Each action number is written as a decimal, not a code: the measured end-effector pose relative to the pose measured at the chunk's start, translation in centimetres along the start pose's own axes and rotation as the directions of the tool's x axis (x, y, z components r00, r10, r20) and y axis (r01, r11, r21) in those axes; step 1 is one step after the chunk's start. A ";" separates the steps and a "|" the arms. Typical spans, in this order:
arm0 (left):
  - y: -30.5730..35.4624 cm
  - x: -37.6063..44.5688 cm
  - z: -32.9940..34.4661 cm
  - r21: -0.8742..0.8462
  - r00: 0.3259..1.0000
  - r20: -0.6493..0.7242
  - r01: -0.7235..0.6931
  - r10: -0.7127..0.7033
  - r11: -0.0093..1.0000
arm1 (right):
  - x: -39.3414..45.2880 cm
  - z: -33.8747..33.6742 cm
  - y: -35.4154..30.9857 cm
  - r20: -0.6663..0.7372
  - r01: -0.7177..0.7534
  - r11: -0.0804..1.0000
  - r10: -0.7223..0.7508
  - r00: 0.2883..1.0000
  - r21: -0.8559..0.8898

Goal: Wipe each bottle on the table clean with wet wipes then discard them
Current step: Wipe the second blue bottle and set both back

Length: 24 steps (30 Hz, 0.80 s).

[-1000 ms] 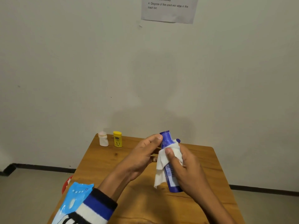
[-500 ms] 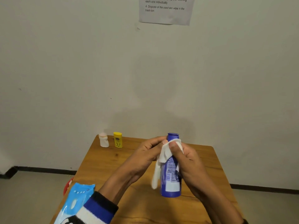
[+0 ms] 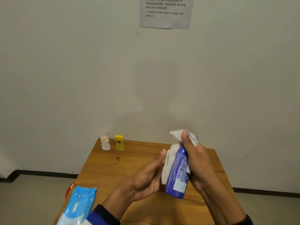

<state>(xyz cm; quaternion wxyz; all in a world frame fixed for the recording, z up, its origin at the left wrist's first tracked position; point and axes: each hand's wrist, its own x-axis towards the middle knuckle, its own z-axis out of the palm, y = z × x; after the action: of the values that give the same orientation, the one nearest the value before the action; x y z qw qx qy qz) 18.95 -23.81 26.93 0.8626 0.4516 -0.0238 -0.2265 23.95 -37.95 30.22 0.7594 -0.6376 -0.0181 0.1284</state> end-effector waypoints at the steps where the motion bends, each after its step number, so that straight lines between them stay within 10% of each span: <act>1: -0.1 -0.1 0.1 -0.018 1.000 0.014 0.004 -0.004 1.000 | 0.0 0.0 0.1 0.001 0.009 1.000 -0.009 1.000 -0.025; 13: -1.6 0.9 -0.1 -0.114 0.998 -0.023 0.063 -0.066 0.992 | 0.0 -0.7 -0.4 0.277 -0.150 0.957 0.078 0.958 0.249; 20: -1.2 1.3 -0.3 -0.012 0.999 -0.009 0.046 -0.046 0.999 | 0.8 -0.8 -0.7 -0.084 0.014 0.985 0.001 0.996 0.171; 24: -1.1 1.1 -0.8 0.048 1.000 -0.021 0.005 -0.004 0.999 | 1.7 -2.2 -1.0 -0.414 0.316 0.943 -0.249 0.875 0.101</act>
<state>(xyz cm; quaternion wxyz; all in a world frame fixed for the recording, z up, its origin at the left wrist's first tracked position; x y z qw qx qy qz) 19.68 -24.18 25.37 0.8512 0.4747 -0.0193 -0.2231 26.20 -39.86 30.51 0.8080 -0.5754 0.0531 -0.1148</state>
